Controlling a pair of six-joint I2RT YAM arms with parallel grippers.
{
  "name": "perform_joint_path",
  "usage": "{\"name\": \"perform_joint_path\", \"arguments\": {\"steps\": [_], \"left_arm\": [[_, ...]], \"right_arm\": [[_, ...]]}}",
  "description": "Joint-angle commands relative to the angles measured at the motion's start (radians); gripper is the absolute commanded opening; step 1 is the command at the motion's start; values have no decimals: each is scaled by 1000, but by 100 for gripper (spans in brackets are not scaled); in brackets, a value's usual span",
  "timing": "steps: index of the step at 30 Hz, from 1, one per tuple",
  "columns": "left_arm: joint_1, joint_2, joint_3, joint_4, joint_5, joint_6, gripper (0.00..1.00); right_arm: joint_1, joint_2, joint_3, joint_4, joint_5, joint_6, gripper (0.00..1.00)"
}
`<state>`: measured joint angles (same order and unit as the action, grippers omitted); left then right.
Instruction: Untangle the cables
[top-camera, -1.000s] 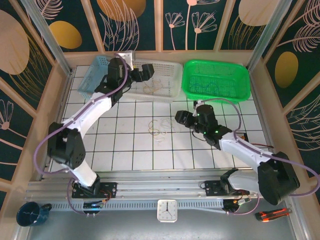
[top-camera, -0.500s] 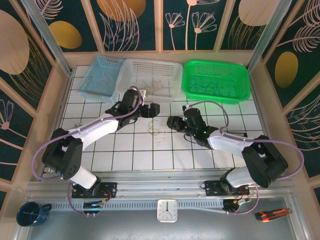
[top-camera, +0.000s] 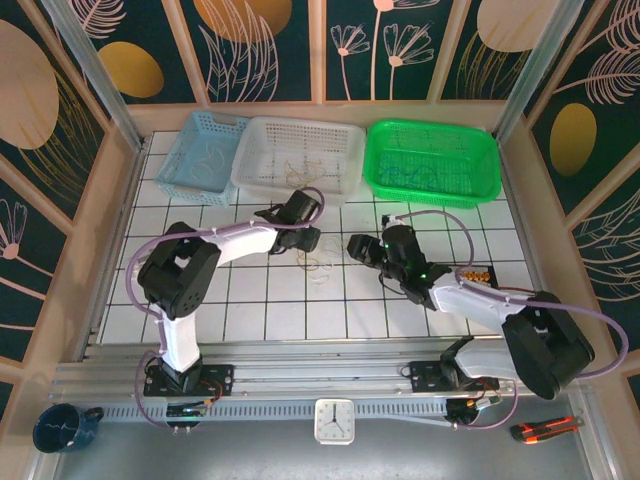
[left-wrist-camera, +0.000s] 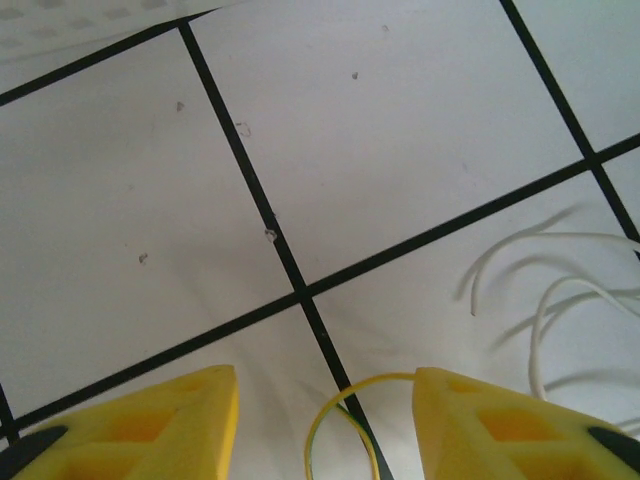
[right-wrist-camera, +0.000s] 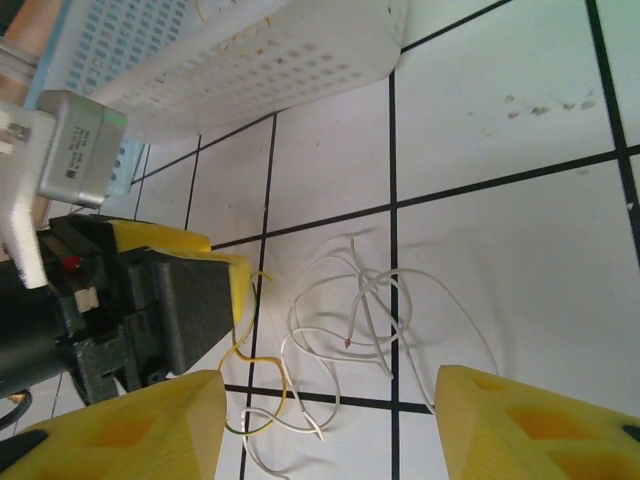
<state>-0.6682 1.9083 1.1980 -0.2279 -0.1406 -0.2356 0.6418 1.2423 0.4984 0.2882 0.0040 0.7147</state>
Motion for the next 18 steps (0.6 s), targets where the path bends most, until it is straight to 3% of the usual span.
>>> {"name": "perform_joint_path", "arguments": {"steps": [1,18], "left_arm": [[-2,28,44,-49,-22,22,48],[-11,65,42,-55,12,8,48]], "right_arm": [[-8,-30,-19,-2,31,17,58],[-14,-15,-12,17,19,20,58]]}}
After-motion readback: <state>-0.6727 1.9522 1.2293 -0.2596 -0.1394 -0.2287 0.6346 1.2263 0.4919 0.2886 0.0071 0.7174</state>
